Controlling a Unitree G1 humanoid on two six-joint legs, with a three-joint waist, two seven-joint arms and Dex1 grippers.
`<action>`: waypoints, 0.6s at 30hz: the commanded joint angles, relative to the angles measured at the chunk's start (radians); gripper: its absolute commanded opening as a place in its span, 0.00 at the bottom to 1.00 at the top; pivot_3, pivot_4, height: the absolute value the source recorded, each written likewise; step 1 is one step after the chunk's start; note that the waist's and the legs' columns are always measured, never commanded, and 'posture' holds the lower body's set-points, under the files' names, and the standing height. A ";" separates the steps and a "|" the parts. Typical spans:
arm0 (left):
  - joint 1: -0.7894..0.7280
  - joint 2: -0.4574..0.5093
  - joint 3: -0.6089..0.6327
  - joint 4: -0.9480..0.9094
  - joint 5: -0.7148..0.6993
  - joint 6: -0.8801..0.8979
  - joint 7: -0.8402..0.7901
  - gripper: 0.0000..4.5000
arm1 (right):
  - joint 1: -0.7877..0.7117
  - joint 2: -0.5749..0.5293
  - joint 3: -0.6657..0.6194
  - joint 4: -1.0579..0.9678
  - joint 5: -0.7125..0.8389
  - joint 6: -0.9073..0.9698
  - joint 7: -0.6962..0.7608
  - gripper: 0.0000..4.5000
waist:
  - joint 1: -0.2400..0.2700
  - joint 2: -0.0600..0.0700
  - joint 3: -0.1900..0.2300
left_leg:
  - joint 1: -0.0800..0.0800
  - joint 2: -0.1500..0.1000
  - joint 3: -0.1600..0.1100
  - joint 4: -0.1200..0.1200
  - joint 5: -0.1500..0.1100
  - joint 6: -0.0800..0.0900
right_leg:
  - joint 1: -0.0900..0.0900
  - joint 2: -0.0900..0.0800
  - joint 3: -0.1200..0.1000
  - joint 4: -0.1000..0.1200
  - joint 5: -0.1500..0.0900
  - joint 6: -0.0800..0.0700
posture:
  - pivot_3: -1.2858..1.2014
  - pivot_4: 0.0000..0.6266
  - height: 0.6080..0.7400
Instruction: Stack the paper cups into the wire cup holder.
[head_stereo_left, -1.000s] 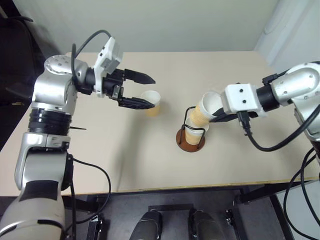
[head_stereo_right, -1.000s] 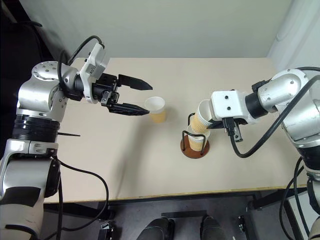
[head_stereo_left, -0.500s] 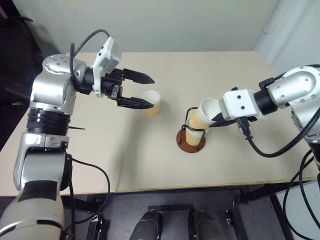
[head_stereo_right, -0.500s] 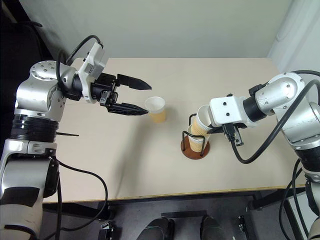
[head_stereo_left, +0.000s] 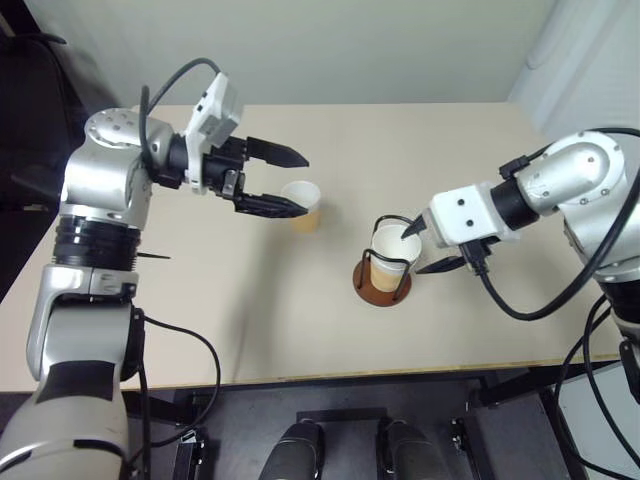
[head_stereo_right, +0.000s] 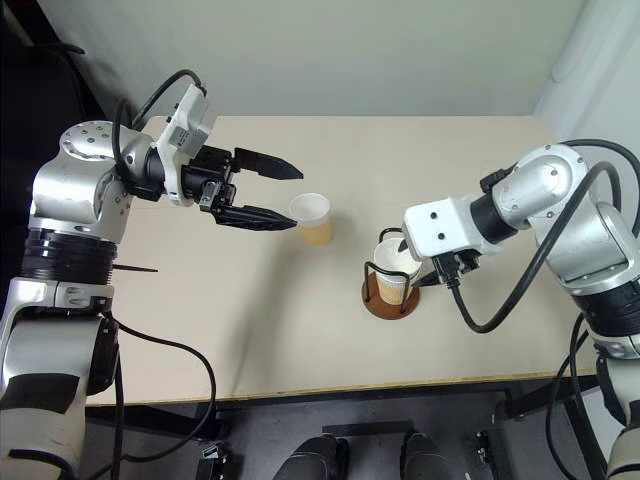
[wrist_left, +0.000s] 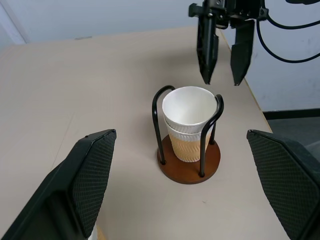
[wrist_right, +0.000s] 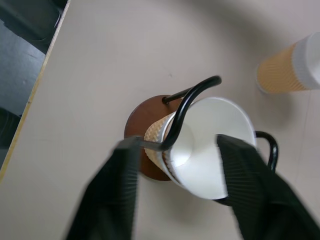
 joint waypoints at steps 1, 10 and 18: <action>-0.030 0.010 0.018 -0.033 0.002 -0.003 -0.019 1.00 | -0.043 0.040 -0.058 -0.015 0.049 0.079 -0.035 0.88 | -0.001 0.000 0.000 | 0.000 0.000 0.000 0.000 0.000 0.000 | 0.000 0.000 0.000 0.000 0.000 0.000 | 0.52 0.24 1.00; -0.036 0.011 0.009 0.027 0.100 -0.121 0.046 1.00 | -0.103 0.183 -0.387 -0.046 0.323 0.558 -0.312 0.88 | 0.002 -0.001 -0.001 | 0.000 0.000 0.000 -0.001 0.003 -0.001 | 0.000 0.000 -0.001 0.000 0.000 -0.001 | 0.52 0.24 1.00; -0.076 -0.001 -0.019 0.112 0.206 -0.257 0.064 1.00 | -0.032 0.146 -0.477 -0.104 0.426 0.621 -0.424 0.88 | 0.002 -0.001 -0.001 | -0.001 0.000 0.000 -0.002 0.005 -0.006 | -0.001 0.000 0.000 0.000 0.000 -0.002 | 0.52 0.24 1.00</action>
